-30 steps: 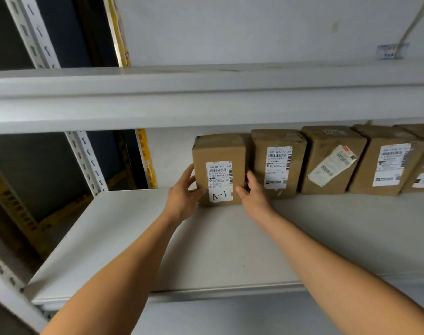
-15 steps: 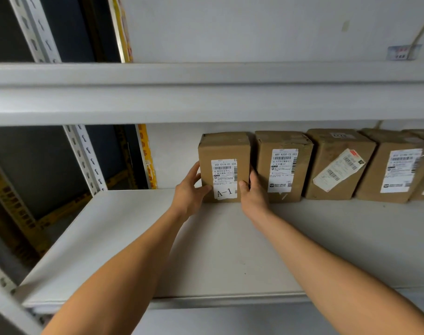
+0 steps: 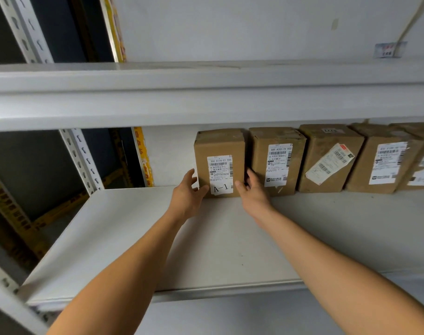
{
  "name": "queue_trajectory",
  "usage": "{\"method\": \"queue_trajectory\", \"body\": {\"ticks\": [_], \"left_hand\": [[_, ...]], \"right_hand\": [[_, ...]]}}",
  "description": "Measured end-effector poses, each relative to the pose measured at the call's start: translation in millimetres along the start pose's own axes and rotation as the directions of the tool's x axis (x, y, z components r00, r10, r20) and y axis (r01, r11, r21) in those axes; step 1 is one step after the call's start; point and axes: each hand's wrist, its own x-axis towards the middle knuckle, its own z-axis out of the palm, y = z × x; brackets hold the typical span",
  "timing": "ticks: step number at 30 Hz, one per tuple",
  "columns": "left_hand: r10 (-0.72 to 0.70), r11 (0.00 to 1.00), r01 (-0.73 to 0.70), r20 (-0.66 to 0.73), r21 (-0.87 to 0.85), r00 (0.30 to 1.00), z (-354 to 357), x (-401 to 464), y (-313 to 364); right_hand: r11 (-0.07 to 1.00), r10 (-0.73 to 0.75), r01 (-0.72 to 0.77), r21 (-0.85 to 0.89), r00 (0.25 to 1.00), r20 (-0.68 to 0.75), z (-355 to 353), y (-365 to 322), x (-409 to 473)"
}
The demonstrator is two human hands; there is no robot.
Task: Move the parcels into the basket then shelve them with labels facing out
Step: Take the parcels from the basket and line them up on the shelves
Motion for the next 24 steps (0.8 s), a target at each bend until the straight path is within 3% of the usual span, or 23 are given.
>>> {"method": "queue_trajectory", "body": {"ticks": [5,10,18,24], "left_hand": [[-0.024,0.987,0.030,-0.041,0.155,0.999,-6.2,-22.6,-4.5],[0.119,0.962,-0.119,0.015,0.248,0.993,-2.2,-47.0,-4.8],[0.290,0.920,-0.323,0.172,0.221,0.942,60.4,-101.0,45.5],[0.401,0.872,-0.462,0.308,0.160,0.863,139.4,-166.5,97.4]], "right_hand": [[1.000,0.013,-0.013,-0.009,0.999,0.046,-26.2,0.5,-27.9],[0.994,-0.050,0.050,-0.098,0.999,0.003,-60.9,12.5,-58.6],[0.959,-0.120,0.087,-0.271,0.987,-0.107,-145.3,16.7,-127.8],[0.955,-0.113,0.057,-0.289,0.977,-0.181,-246.4,28.6,-212.0]]}}
